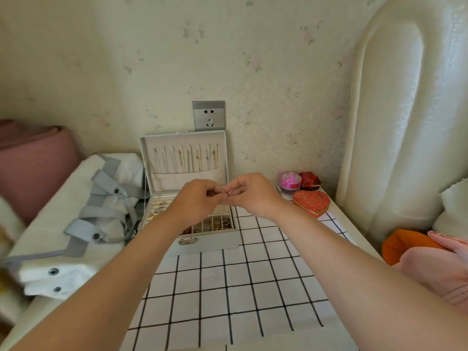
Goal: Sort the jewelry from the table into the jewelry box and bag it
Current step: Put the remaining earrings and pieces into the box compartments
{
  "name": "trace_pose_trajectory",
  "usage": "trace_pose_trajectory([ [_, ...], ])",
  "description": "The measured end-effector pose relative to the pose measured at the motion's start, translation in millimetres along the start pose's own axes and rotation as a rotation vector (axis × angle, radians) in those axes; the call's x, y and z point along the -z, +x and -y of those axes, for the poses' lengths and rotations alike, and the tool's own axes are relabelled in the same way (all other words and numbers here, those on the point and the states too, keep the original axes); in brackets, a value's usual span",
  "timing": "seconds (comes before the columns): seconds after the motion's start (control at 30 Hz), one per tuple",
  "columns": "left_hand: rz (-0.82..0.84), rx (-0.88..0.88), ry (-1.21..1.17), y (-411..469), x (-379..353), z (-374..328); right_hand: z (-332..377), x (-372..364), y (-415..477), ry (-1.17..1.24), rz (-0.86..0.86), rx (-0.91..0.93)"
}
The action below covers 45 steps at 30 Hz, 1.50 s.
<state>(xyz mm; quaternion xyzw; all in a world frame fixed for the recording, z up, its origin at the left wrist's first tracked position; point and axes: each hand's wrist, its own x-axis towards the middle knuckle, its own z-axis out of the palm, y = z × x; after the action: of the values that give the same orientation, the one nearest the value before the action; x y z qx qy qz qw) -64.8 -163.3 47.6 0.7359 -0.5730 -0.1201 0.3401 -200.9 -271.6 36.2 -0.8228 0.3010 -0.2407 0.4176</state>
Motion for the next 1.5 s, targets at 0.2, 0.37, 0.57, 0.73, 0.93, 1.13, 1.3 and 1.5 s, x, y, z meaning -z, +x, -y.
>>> trace_pose_trajectory([
  [0.2, -0.022, 0.012, -0.045, -3, 25, 18, 19, -20, 11, 0.078, -0.022, -0.022],
  [0.37, -0.047, -0.01, -0.062, -1, 37, 25, 32, -24, 18, 0.134, -0.064, -0.024],
  [0.57, -0.132, 0.067, -0.18, 0, 32, 33, 39, -33, 22, 0.277, -0.09, -0.129],
  [0.73, -0.203, 0.139, -0.256, 2, 24, 39, 34, -37, 26, 0.333, 0.03, -0.268],
  [0.93, -0.183, 0.21, -0.394, 3, 22, 45, 20, -44, 31, 0.311, -0.036, -0.234],
  [1.13, -0.153, 0.23, -0.387, 1, 21, 54, -7, -44, 34, -0.501, -0.094, -0.047],
  [1.3, -0.078, 0.288, -0.509, 0, 19, 54, -9, -48, 33, -0.777, -0.028, 0.074],
  [1.5, -0.069, 0.404, -0.739, 2, 21, 56, -8, -49, 35, -0.874, 0.04, 0.164],
])
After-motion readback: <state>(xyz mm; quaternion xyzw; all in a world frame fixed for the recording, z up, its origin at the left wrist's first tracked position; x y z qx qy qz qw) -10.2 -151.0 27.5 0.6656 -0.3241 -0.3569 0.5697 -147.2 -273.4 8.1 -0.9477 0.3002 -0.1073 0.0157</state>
